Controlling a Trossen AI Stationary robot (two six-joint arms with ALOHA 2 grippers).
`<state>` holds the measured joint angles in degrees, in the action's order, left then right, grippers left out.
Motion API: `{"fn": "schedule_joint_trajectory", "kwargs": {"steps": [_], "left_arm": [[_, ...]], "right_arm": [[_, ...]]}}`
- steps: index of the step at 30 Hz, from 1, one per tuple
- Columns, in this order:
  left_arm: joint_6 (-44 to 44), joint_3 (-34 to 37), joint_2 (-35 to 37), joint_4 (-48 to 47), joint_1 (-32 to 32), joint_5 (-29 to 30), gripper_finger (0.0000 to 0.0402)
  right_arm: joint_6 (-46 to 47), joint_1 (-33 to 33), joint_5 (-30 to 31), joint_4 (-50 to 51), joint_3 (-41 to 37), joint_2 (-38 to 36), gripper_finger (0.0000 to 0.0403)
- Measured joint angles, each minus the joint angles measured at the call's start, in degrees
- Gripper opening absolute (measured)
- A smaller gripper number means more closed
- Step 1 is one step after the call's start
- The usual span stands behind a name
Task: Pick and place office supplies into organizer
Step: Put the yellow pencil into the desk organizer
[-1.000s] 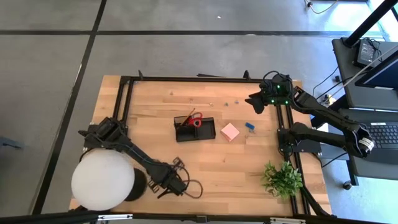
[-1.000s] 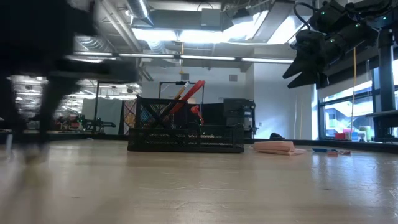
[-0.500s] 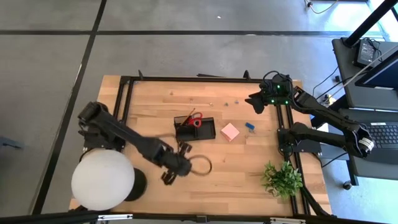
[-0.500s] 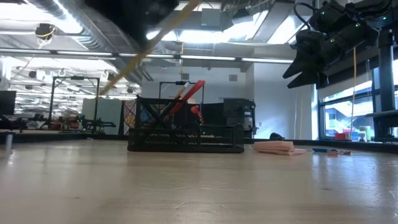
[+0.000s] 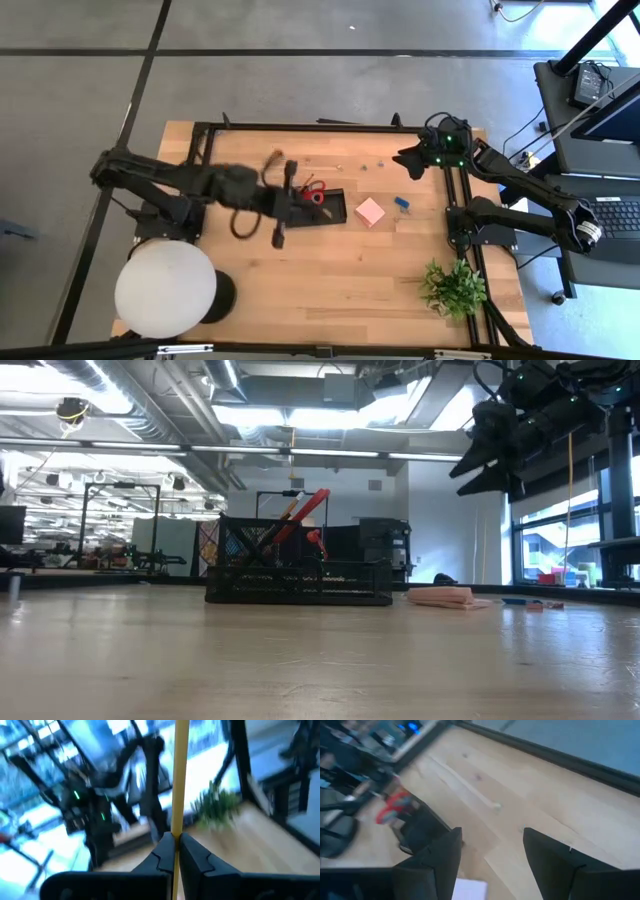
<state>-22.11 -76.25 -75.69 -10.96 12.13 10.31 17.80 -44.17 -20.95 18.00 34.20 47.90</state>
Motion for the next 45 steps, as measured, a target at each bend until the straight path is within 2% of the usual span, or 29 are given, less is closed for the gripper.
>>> {"fn": "schedule_joint_trajectory", "kwargs": {"steps": [6,14,20,25,31,36,42,45], "left_arm": [[-1.2,0.0,1.8,2.3,-8.0,-14.3,0.0004],[-1.0,0.0,1.4,5.5,-17.9,-31.5,0.0004],[0.5,0.5,1.4,7.3,-23.8,-42.5,0.0003],[5.0,9.4,2.0,22.5,-27.7,-48.1,0.0003],[15.4,23.2,2.1,55.8,-32.5,-52.3,0.0003],[23.9,31.7,2.2,77.3,-35.5,-52.1,0.0003],[25.8,35.5,2.2,89.3,-36.1,-48.9,0.0006],[25.0,35.6,2.2,89.2,-36.1,-48.7,0.0006]], "right_arm": [[4.5,3.0,-4.5,-10.2,0.0,0.0,0.0216],[15.3,11.0,-4.7,-27.1,0.0,0.0,0.0216],[20.6,17.1,-4.6,-31.9,0.0,0.6,0.0216],[23.8,22.6,1.0,-39.7,0.0,4.7,0.0216],[20.9,26.6,6.0,-48.3,0.0,11.1,0.0216],[27.2,28.4,9.1,-57.6,0.0,16.5,0.0216],[36.3,29.5,9.7,-67.9,3.1,24.8,0.0216],[36.1,30.6,9.5,-67.9,7.4,29.0,0.0216]]}}
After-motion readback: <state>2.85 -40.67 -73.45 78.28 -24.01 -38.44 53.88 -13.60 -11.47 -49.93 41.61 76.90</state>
